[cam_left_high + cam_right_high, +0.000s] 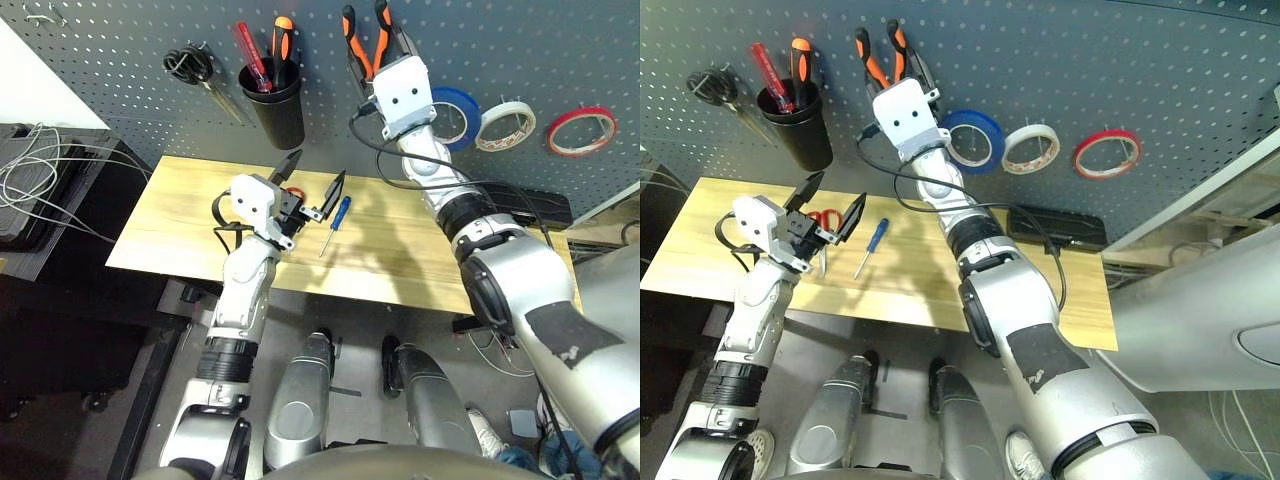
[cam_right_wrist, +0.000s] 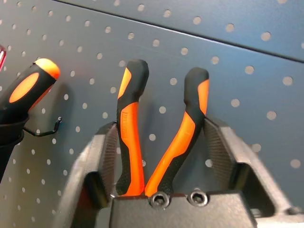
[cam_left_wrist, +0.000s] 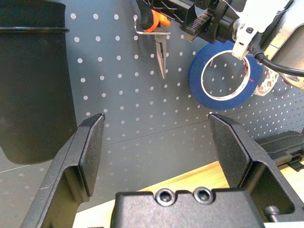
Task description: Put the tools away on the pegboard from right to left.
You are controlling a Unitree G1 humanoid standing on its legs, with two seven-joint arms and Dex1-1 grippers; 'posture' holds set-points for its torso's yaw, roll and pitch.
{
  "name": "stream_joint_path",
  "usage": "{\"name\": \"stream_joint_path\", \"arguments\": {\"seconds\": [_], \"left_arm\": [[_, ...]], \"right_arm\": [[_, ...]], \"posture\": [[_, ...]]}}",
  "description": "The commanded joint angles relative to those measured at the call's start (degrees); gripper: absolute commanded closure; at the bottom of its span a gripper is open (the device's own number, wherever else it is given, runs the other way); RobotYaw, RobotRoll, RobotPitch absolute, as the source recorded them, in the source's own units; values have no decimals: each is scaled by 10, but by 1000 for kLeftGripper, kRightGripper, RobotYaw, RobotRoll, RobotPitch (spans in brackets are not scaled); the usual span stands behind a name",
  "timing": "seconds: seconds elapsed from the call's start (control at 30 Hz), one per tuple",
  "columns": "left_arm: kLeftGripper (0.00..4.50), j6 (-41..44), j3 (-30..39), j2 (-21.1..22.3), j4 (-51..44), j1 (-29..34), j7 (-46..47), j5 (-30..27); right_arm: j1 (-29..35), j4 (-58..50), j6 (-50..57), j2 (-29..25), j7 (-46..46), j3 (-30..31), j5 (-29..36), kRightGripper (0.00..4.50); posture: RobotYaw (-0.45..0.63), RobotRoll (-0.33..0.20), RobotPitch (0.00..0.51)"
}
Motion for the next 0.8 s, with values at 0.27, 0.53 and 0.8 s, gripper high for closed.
{"name": "stream_joint_path", "arguments": {"seconds": [0.27, 0.53, 0.8], "left_arm": [[0, -3, -6, 0, 16, 8, -10, 3], [0, -8, -6, 3, 26, 10, -19, 3], [0, -10, -10, 11, 51, 12, -20, 21]], "right_arm": [[92, -130, -15, 9, 78, -21, 67, 50], [246, -375, 81, 5, 152, -5, 114, 50], [370, -536, 230, 1, 212, 16, 145, 50]], "posture": [[191, 0, 240], [175, 0, 234], [158, 0, 235]]}}
